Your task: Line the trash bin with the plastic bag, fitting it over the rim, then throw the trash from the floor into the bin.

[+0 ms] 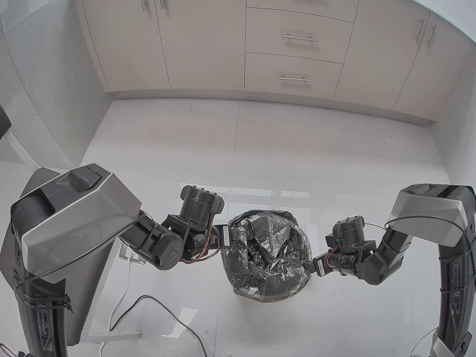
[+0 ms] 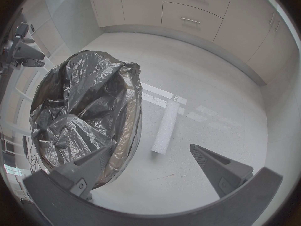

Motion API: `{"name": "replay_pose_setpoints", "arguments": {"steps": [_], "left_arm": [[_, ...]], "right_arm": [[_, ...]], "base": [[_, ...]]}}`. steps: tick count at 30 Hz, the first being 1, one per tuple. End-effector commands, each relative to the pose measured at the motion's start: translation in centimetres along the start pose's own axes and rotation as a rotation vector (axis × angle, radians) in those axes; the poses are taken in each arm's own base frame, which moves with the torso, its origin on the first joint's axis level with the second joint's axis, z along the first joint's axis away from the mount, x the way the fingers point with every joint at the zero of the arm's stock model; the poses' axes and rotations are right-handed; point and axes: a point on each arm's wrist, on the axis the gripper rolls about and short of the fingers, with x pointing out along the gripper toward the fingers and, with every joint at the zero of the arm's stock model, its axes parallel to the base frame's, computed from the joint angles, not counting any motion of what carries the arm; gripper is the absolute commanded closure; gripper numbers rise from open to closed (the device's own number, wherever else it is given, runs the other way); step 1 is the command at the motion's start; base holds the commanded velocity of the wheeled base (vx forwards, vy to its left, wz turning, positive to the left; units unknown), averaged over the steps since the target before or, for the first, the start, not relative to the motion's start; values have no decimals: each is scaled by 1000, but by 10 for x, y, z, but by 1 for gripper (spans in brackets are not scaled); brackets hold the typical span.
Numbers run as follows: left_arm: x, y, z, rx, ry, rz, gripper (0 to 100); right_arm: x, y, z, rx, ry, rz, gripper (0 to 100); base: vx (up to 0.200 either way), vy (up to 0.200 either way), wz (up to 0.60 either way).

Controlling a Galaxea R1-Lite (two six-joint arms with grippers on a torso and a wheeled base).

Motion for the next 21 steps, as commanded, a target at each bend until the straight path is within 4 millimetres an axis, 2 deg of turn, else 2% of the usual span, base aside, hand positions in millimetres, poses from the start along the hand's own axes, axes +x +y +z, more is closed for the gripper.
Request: {"name": "replay_pose_setpoints", "arguments": {"steps": [1, 9, 11, 15, 21], "left_arm": [[3, 0, -3, 3, 8, 3, 0], [7, 1, -6, 3, 16, 8, 0], [7, 1, -7, 4, 19, 9, 0], [7, -2, -10, 16, 25, 3, 0], [15, -9, -28, 52, 70, 4, 0]], "right_arm": [[10, 0, -5, 1, 15, -3, 0], [10, 1, 8, 7, -39, -3, 0], [1, 4, 24, 8, -109, 3, 0], [-7, 7, 37, 10, -157, 11, 0], [-7, 10, 50, 70, -200, 20, 0]], "base": [[0, 0, 0], [0, 0, 0], [0, 0, 0], [0, 0, 0], [0, 0, 0]]}}
